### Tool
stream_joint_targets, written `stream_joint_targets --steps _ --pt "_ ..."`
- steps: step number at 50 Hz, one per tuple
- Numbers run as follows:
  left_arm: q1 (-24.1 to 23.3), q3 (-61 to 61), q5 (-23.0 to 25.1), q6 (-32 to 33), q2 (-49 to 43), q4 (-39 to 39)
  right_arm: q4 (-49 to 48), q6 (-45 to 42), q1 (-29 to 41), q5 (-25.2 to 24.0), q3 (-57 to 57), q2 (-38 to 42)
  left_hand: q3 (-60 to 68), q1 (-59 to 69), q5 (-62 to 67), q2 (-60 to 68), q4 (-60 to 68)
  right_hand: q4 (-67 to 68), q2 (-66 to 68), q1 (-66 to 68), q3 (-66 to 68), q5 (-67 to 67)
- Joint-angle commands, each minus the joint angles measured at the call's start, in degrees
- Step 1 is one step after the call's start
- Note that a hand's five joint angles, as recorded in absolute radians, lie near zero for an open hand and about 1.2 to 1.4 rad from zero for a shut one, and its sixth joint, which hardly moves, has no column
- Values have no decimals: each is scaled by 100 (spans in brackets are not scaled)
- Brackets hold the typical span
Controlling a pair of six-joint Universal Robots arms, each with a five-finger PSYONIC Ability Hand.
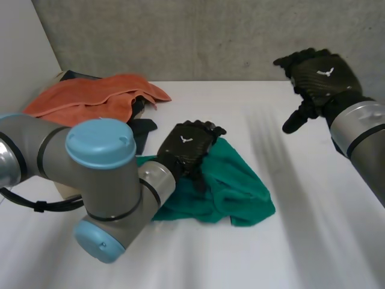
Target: Fold the laundry.
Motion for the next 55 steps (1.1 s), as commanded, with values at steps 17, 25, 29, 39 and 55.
stream_joint_targets --steps 17,25,29,39,55 --pt "397 -1839 -1383 901 1114 -300 1810 -970 1122 -671 -314 1289 -182 -85 -249 -160 -136 1780 1785 1727 1792 1719" --pt "450 -1655 -970 892 402 -406 1468 -1190 1360 -188 -261 1878 -146 -49 -213 -125 -101 2030 2035 1978 2043 1970" --pt "397 -1444 -847 927 129 -406 1134 -1199 1377 6 -235 2010 2152 2249 2085 2174 2198 4076 4081 4024 4089 4016" --pt "528 -1136 -1698 919 1189 -143 685 -945 869 261 -225 968 6818 6915 6751 6840 6864 6845 6850 6793 6857 6784" --pt "924 -794 -935 743 2951 -151 1257 663 -477 -459 -578 -828 6818 6915 6751 6840 6864 6845 6850 6793 6857 6784"
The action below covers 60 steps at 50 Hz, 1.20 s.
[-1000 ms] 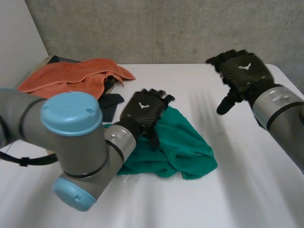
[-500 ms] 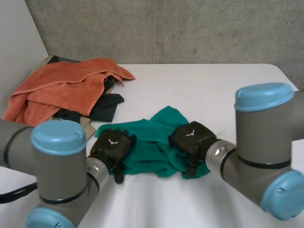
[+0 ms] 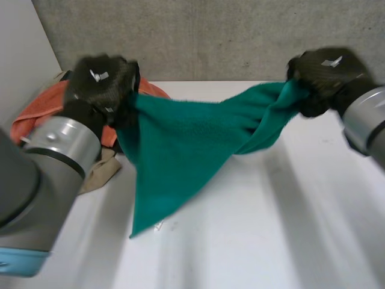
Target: Fold the laundry.
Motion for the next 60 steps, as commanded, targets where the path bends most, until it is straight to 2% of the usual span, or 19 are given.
stream_joint_targets --steps 1,6,13,18,21,28,31,32,33,34,36,39,42,44,45,52,55,60 --pt "198 266 289 -129 88 -134 60 734 -449 -471 54 -362 1210 1458 1368 1154 1168 1191 1294 1741 1254 1335" --pt "180 468 403 -130 -649 -328 -265 752 -475 -648 239 -47 1210 1458 1368 1154 1168 1191 1294 1741 1254 1335" --pt "49 530 342 -217 -1713 -802 -1494 322 -519 -701 249 1069 1210 1458 1368 1154 1168 1191 1294 1741 1254 1335" --pt "-223 320 202 -410 -1802 -917 -2802 93 -344 -806 -129 2122 1210 1458 1368 1154 1168 1191 1294 1741 1254 1335" --pt "-355 231 96 -516 -1776 -899 -3138 233 -142 -841 -279 2405 1210 1458 1368 1154 1168 1191 1294 1741 1254 1335" --pt "-645 3 -378 -569 -1416 -750 -3763 1243 535 -596 -841 2985 1210 1458 1368 1154 1168 1191 1294 1741 1254 1335" --pt "-698 -59 -449 -569 -1293 -776 -3913 1665 833 -490 -1201 3337 1210 1458 1368 1154 1168 -1024 -921 -474 -961 -880" --pt "-725 -94 -441 -543 -1231 -785 -3782 1736 965 -533 -1359 3468 1210 1458 1368 1154 1168 -3363 -3260 -2813 -3300 -3219" --pt "-734 -103 -432 -534 -1205 -794 -3642 1728 1010 -542 -1439 3531 1210 1458 1368 1154 1168 -5051 -4949 -4502 -4989 -4908" --pt "-734 -120 -423 -508 -1187 -794 -3467 1719 1027 -542 -1509 3575 1210 1458 1368 1154 1168 -5809 -5706 -5259 -5746 -5665" --pt "-716 -190 -388 -403 -1126 -811 -2871 1631 1045 -438 -1702 3593 1162 1410 1320 1106 1120 -5809 -5706 -5259 -5746 -5665" --pt "-663 -270 -344 -288 -1099 -776 -2245 1464 1010 -201 -1791 3392 223 470 381 166 180 -5809 -5706 -5259 -5746 -5665" --pt "-541 -349 -186 -147 -1090 -759 -1313 1244 870 195 -1738 2873 -2060 -1812 -1901 -2116 -2102 -5809 -5706 -5259 -5746 -5665" --pt "-444 -358 -2 -16 -1090 -794 -657 1139 704 379 -1633 2592 -4877 -4630 -4719 -4934 -4920 -5809 -5706 -5259 -5746 -5665" --pt "-391 -349 60 28 -1081 -803 -487 1112 659 415 -1572 2521 -5493 -5246 -5335 -5550 -5536 -5809 -5706 -5259 -5746 -5665" --pt "215 -51 772 125 -906 -829 736 945 404 468 -878 2248 -5790 -5542 -5632 -5846 -5832 -5809 -5706 -5259 -5746 -5665" --pt "469 291 1122 108 -975 -811 746 893 351 433 -536 2230 -5790 -5542 -5632 -5846 -5832 -5809 -5706 -5259 -5746 -5665" --pt "804 951 1431 99 -1423 -916 359 866 368 398 -253 2432 -5790 -5542 -5632 -5846 -5832 -5809 -5706 -5259 -5746 -5665"
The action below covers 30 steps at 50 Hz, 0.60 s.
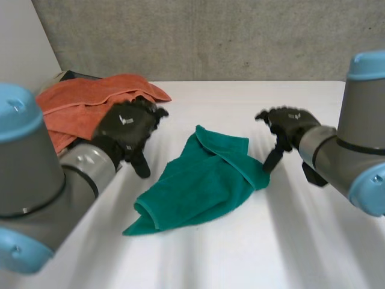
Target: Fold the laundry.
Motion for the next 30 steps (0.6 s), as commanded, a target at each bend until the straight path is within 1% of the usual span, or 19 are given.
stream_joint_targets --steps 1,6,8,13,15,16,17,18,19,20,25,26,29,30 --pt "515 933 552 -38 -525 -154 -452 -36 20 -86 511 283 -178 -114 -244 -134 -132 -162 -152 -216 -151 -223" --pt "560 1224 588 -11 -842 -470 -768 87 257 1 380 836 -178 -114 -244 -134 -132 -116 -105 -170 -105 -176" --pt "560 1215 588 -29 -886 -471 -839 96 310 72 292 1013 -178 -114 -244 -134 -132 6 16 -48 17 -55" --pt "542 1136 570 -38 -913 -375 -1111 96 451 537 -51 1514 -178 -114 -244 -134 -132 307 318 253 318 247" --pt "542 1110 570 -38 -930 -278 -1217 96 486 731 -200 1663 -178 -114 -244 -134 -132 1163 1173 1109 1174 1102" --pt "542 1109 570 -38 -930 -243 -1252 96 495 766 -244 1690 -178 -114 -244 -134 -132 1733 1743 1679 1744 1672" --pt "533 1109 570 -29 -939 -208 -1287 114 504 784 -279 1716 -178 -114 -244 -134 -132 2571 2582 2517 2582 2511" --pt "525 1127 570 -11 -965 -146 -1296 122 512 784 -341 1725 -178 -114 -244 -134 -132 5094 5105 5040 5105 5034" --pt "524 1144 561 -11 -983 -111 -1305 131 512 775 -350 1708 -178 -114 -244 -134 -132 6668 6679 6614 6679 6608" --pt "524 1171 561 -11 -1000 -93 -1305 149 521 766 -359 1682 -178 -114 -244 -134 -132 6836 6847 6782 6847 6775" --pt "516 1460 579 24 -1237 -23 -1340 158 565 547 -157 1120 -178 -114 -244 -134 -132 6838 6848 6784 6849 6777" --pt "524 1618 588 50 -1360 -23 -1332 114 643 364 -61 753 -178 -114 -244 -134 -132 6838 6848 6784 6849 6777" --pt "524 1917 623 164 -1606 -23 -1279 9 776 -41 89 154 -178 -114 -244 -134 -132 6838 6848 6784 6849 6777" --pt "524 2127 658 243 -1798 -40 -1218 -44 854 -355 194 -205 -178 -114 -244 -134 -132 6838 6848 6784 6849 6777"
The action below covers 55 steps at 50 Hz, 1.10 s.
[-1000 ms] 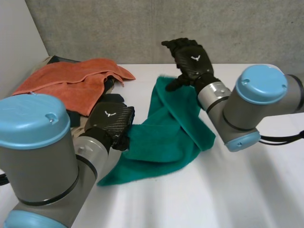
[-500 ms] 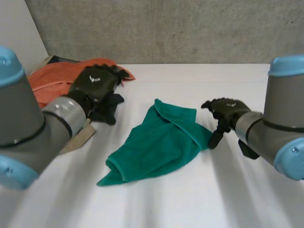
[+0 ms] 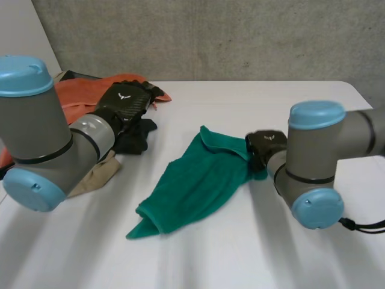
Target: Fold the laundry.
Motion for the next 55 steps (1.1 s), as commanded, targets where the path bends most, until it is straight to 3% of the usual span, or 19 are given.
stream_joint_targets --steps 1,7,11,18,22,23,27,29,33,34,38,47,50,51,55 --pt "-5 856 110 265 -711 0 148 -209 309 -1112 490 -1632 -178 -114 -244 -132 -132 1184 1307 1801 1283 1490" --pt "-136 1525 277 353 -1380 -184 332 -393 572 -2403 876 -2932 -178 -114 -244 -132 -132 1184 1307 1801 1283 1490" --pt "-399 1675 619 309 -1740 -517 368 -429 625 -2879 1009 -3452 -178 -114 -244 -132 -132 1184 1307 1801 1283 1490" --pt "-778 1491 1191 160 -1899 -676 508 -384 573 -3136 992 -3717 -178 -114 -244 -132 -132 1184 1307 1801 1283 1490" --pt "-945 1157 1954 -366 -1724 -826 500 -481 336 -3109 869 -3542 -178 -114 -244 -132 -132 1184 1307 1801 1283 1490" --pt "-928 1034 2348 -629 -1619 -852 526 -525 187 -3083 790 -3437 38 103 -27 84 85 1184 1307 1801 1283 1490" --pt "-840 884 3184 -1253 -1390 -852 552 -595 -59 -3039 597 -3156 1237 1301 1171 1283 1283 1184 1307 1801 1283 1490" --pt "-805 884 3344 -1448 -1345 -843 552 -613 -113 -3039 509 -3023 1389 1454 1324 1436 1436 1184 1307 1801 1283 1490" --pt "-620 954 3178 -1791 -1257 -808 561 -630 -175 -3030 236 -2724 2411 2476 2346 2458 2458 1184 1307 1801 1283 1490" --pt "-550 980 3047 -1904 -1196 -826 561 -639 -192 -2986 88 -2620 3898 3963 3833 3945 3945 1184 1307 1801 1283 1490" --pt "-453 937 2845 -2142 -977 -922 561 -613 -271 -2706 -456 -2260 6815 6879 6749 6861 6861 1184 1307 1801 1283 1490" --pt "-418 348 2590 -2363 130 -949 842 -613 -245 -1835 -2074 -1389 6822 6886 6756 6868 6868 1184 1307 1801 1283 1490" --pt "-400 207 1722 -2336 508 -686 895 -604 -227 -1633 -2541 -1230 6822 6886 6756 6868 6868 1184 1307 1801 1283 1490" --pt "-418 146 1162 -2275 692 -607 895 -596 -219 -1598 -2637 -1204 6822 6886 6756 6868 6868 1184 1307 1801 1283 1490" --pt "-549 -134 -237 -1916 1149 -413 869 -368 -210 -1448 -2761 -1282 6822 6886 6756 6868 6868 1184 1307 1801 1283 1490"
